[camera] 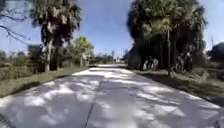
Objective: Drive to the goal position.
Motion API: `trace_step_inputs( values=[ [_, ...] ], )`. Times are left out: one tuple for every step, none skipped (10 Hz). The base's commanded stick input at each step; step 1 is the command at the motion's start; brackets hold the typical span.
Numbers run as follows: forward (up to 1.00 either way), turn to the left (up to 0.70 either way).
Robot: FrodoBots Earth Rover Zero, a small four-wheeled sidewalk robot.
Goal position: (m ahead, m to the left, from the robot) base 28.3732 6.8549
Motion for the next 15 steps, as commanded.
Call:
trace_step_inputs(
  values=[
    [0.85, 0.00],
    [0.85, 0.00],
    [0.85, 0.00],
    [0.85, 0.00],
    [0.85, 0.00],
    [0.85, 0.00],
    [0.85, 0.07],
    [0.85, 0.19],
    [0.85, 0.34],
    [0.85, 0.34],
    [0.85, 0.34],
    [0.85, 0.34],
    [0.85, 0.34],
    [0.85, 0.34],
    [0.85, 0.32]
  ],
)
